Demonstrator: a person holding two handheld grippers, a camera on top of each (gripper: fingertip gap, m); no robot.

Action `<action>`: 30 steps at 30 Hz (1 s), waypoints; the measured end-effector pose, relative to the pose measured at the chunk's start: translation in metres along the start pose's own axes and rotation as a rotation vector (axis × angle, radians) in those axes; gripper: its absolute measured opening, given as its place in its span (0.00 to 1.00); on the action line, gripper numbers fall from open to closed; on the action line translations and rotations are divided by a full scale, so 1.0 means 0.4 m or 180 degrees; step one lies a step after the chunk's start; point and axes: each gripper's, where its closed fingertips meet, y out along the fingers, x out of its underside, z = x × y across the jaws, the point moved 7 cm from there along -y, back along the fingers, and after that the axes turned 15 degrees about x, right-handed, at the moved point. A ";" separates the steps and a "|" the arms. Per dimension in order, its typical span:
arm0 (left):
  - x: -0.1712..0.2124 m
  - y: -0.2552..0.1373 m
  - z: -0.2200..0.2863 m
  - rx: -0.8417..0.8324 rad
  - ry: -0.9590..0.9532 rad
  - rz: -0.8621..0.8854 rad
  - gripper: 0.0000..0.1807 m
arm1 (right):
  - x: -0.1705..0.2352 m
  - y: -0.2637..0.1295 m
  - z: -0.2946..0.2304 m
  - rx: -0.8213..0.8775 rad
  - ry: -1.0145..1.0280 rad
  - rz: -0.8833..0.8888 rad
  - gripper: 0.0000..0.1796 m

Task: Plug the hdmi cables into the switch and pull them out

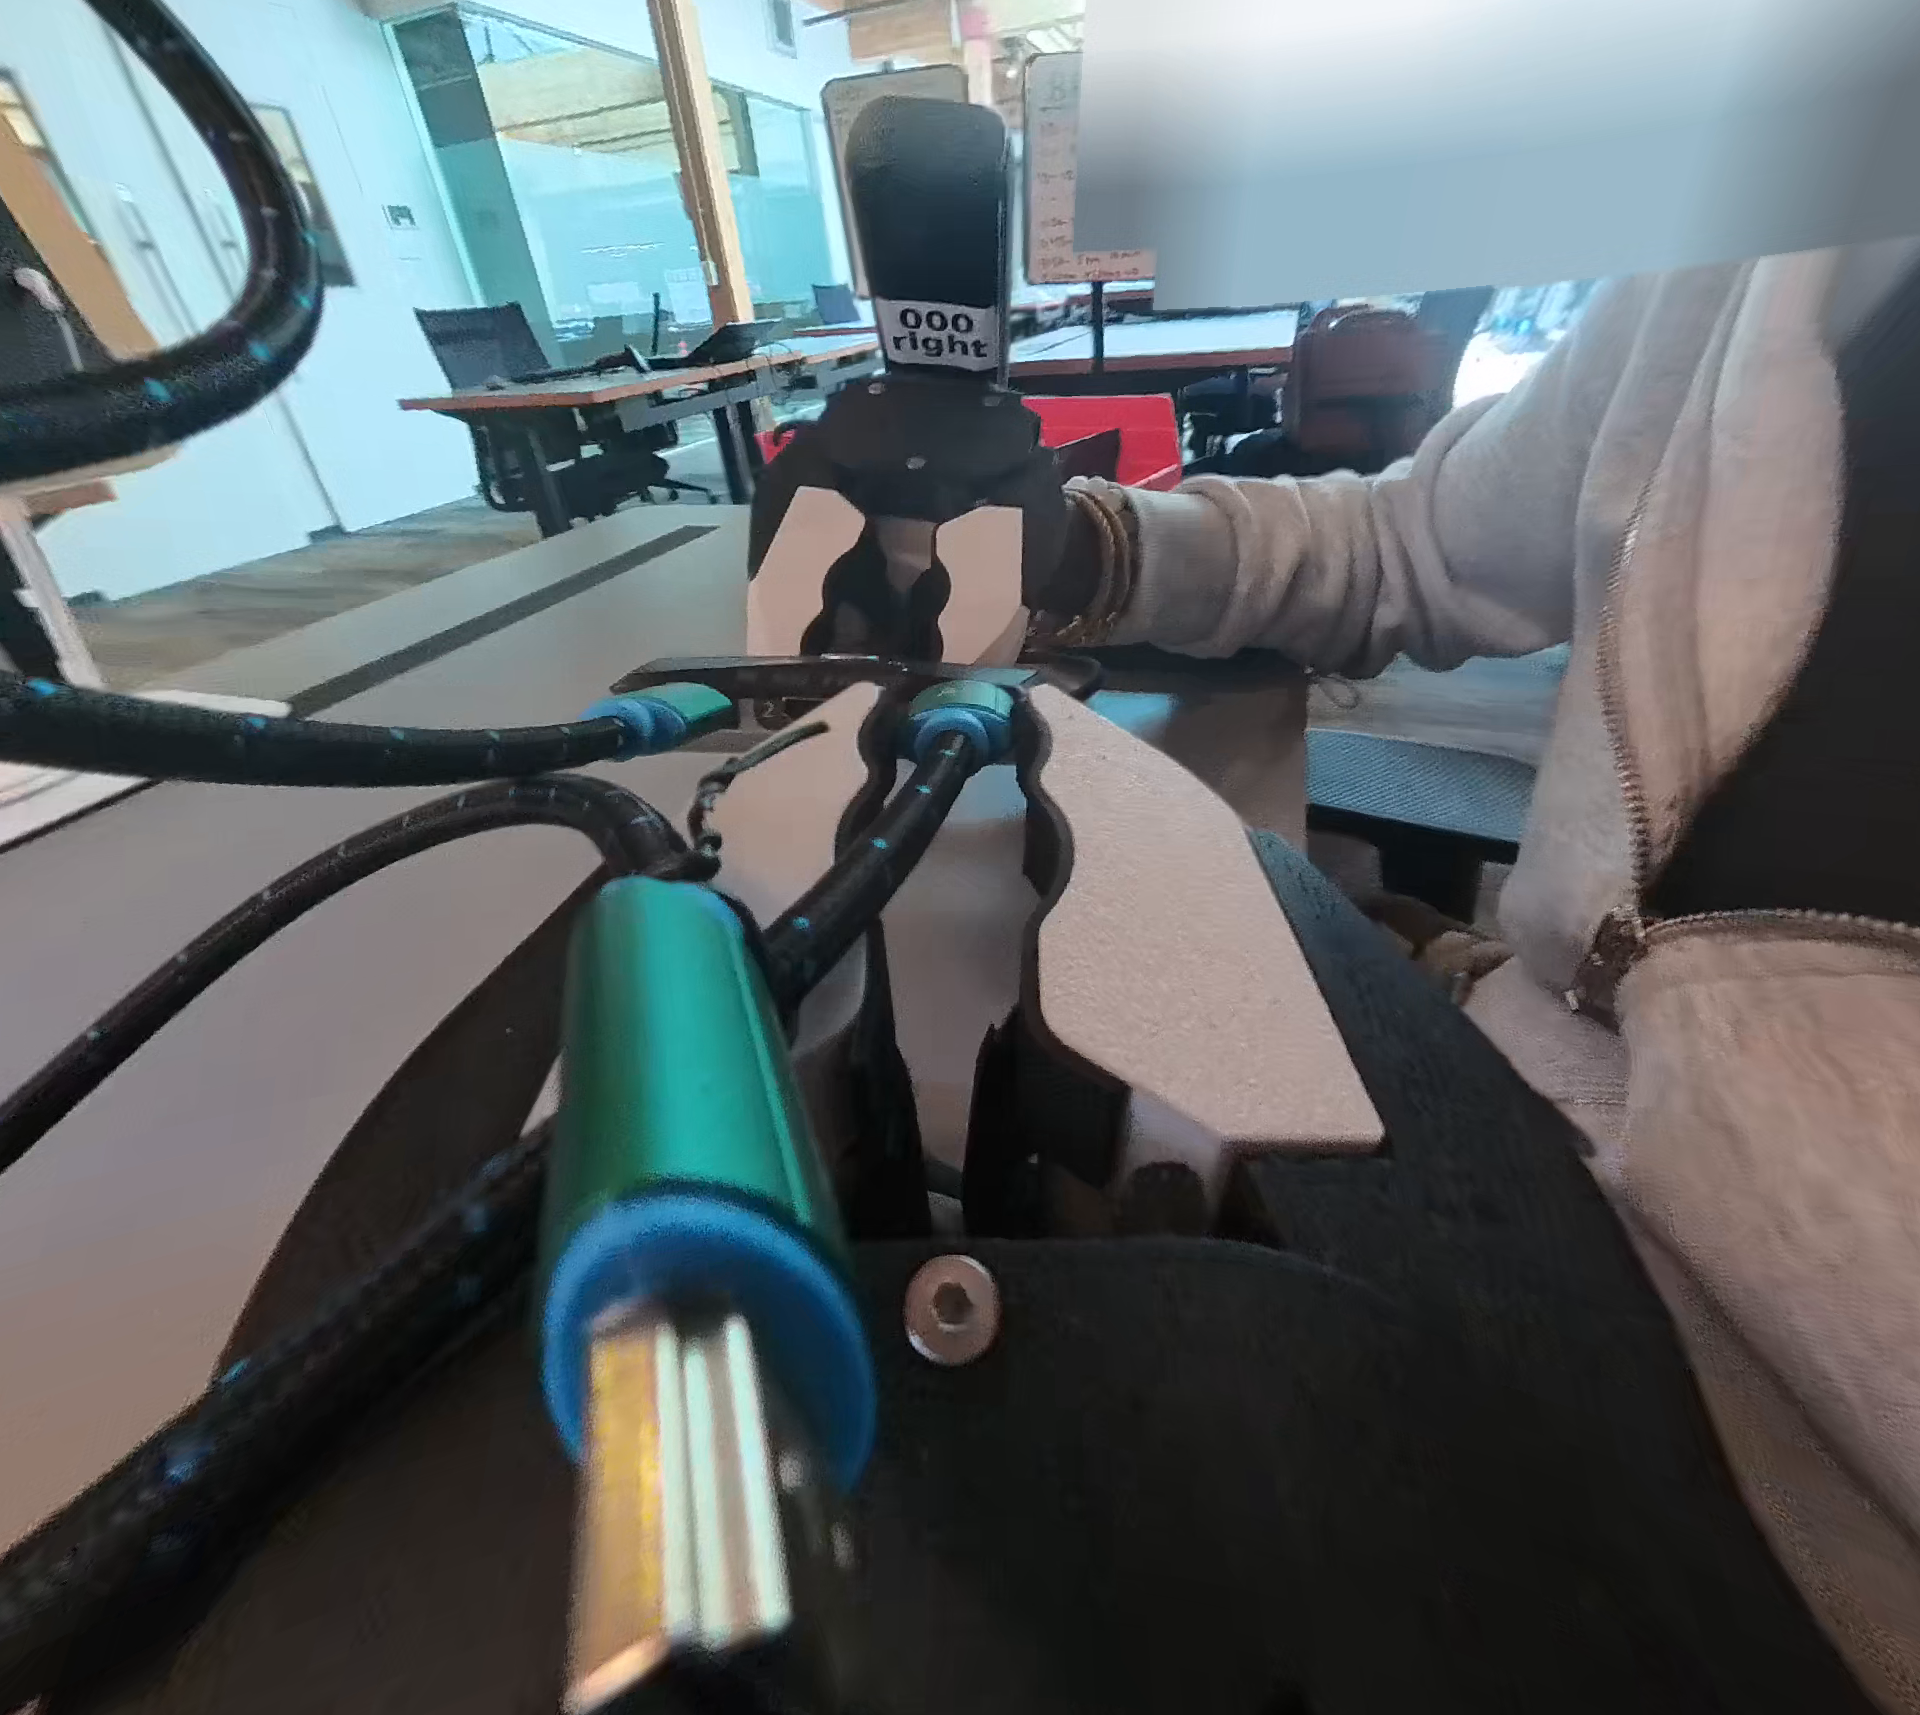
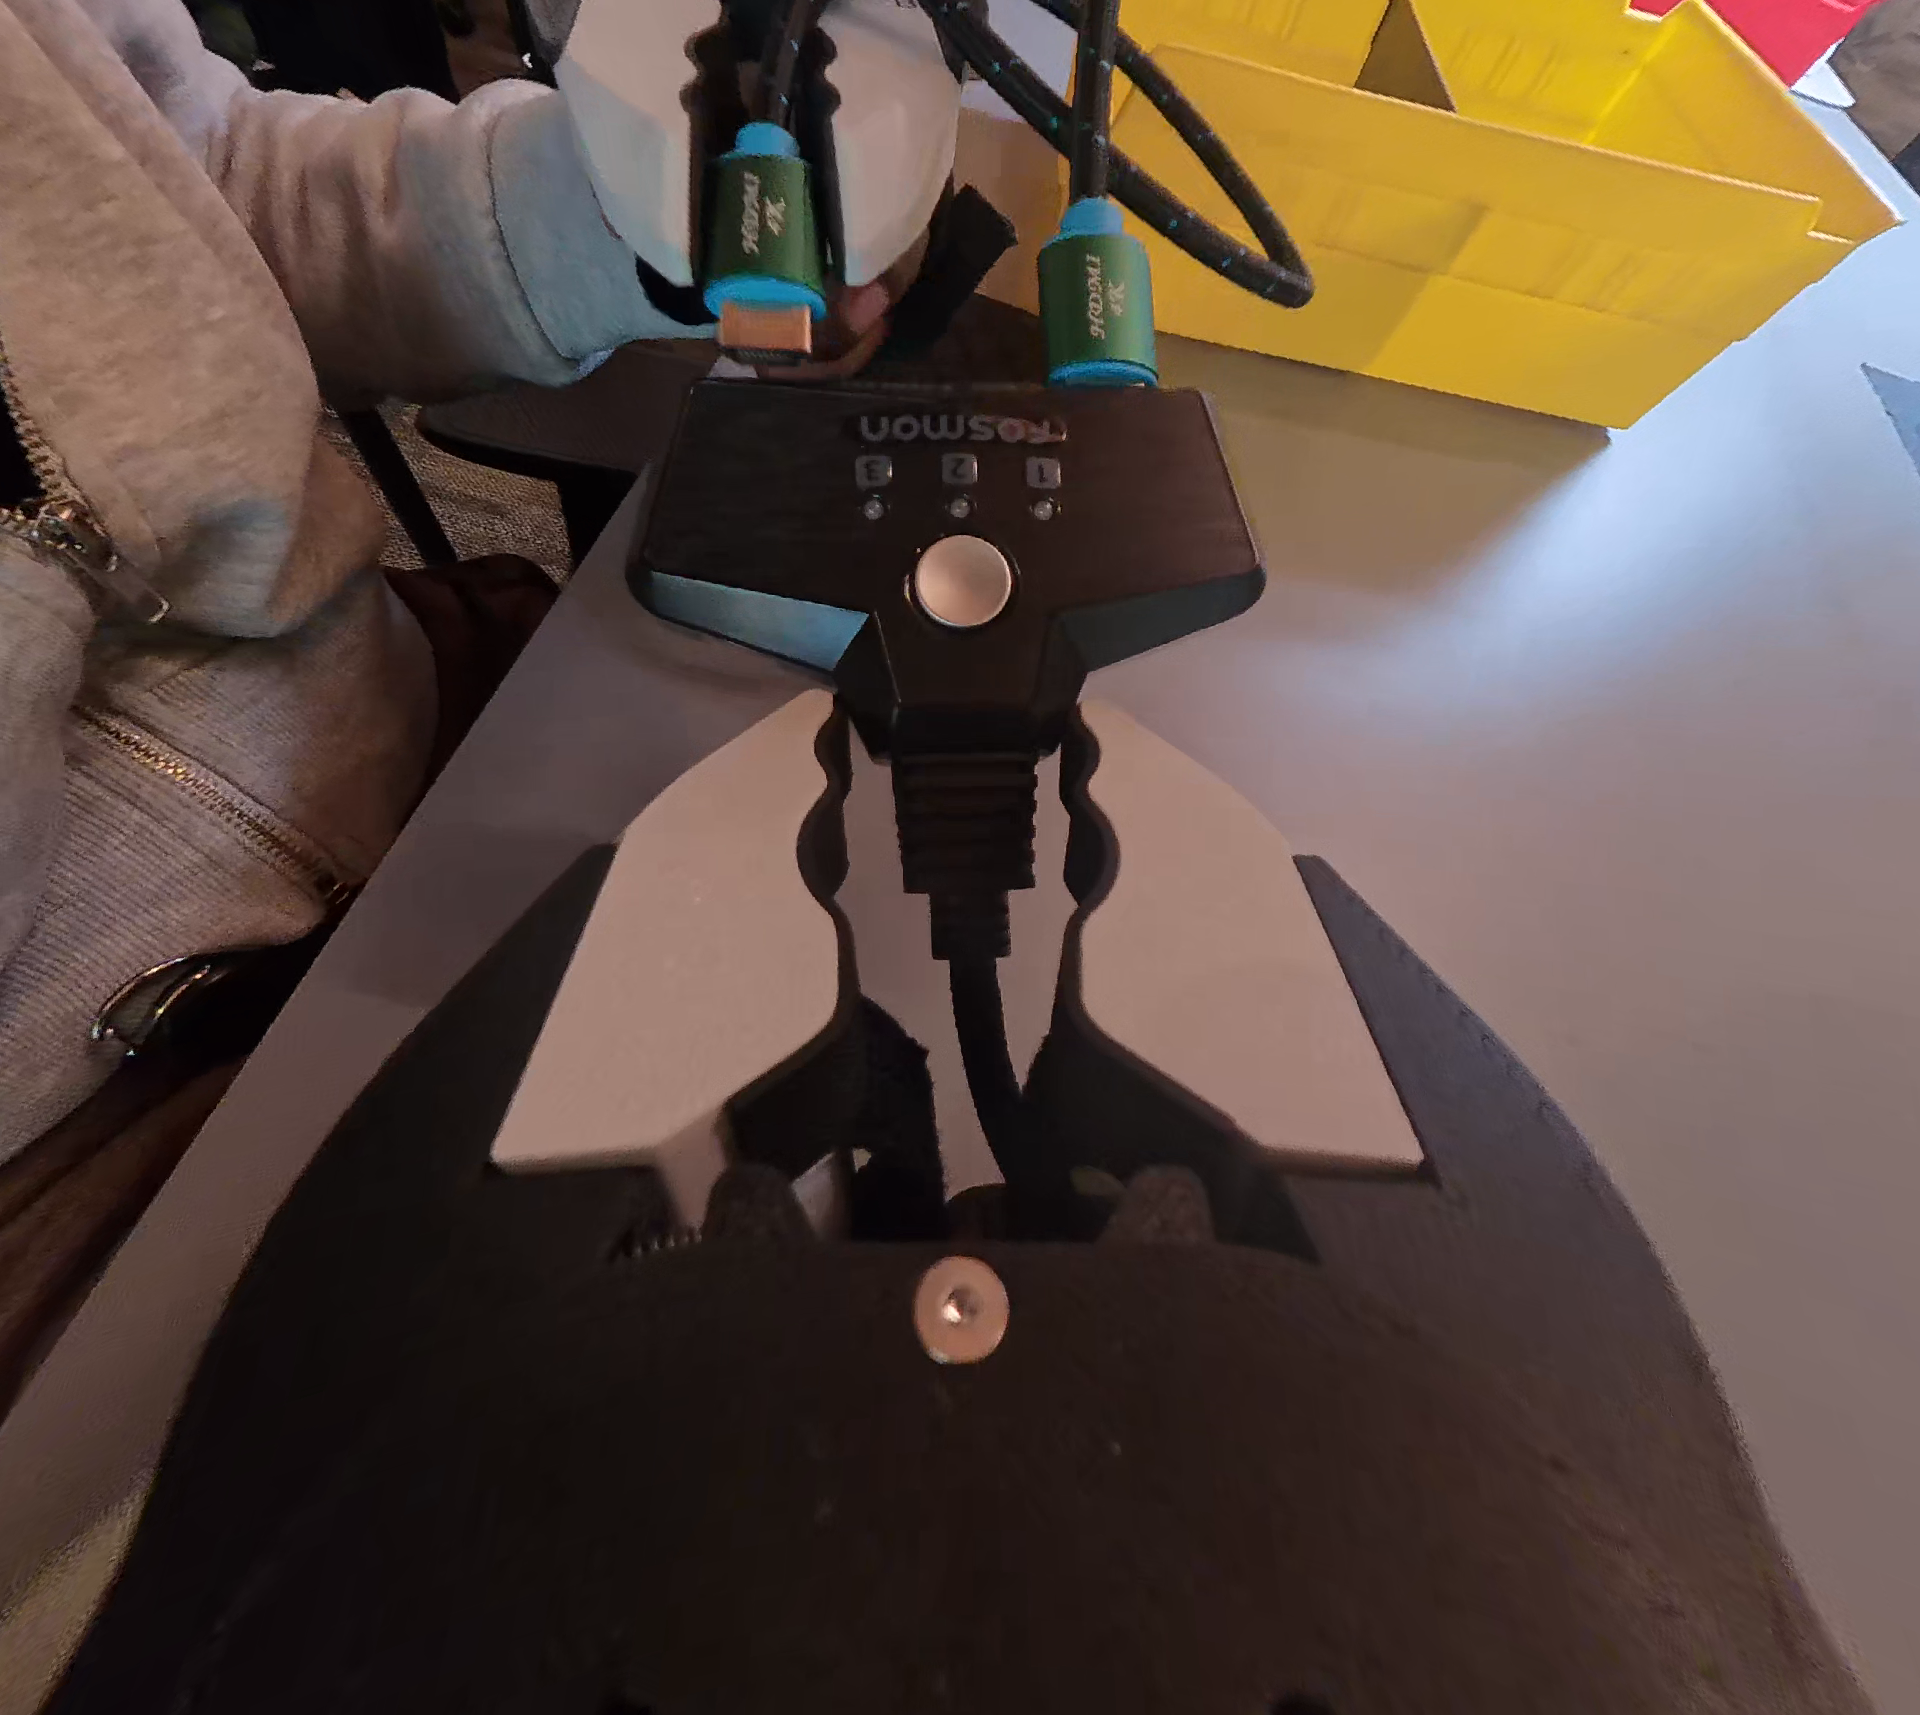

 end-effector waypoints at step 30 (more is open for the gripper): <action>0.022 0.013 -0.016 -0.0031 -0.0051 -0.0496 0.11 | 0.015 0.022 -0.008 0.0015 0.0324 -0.0116 0.22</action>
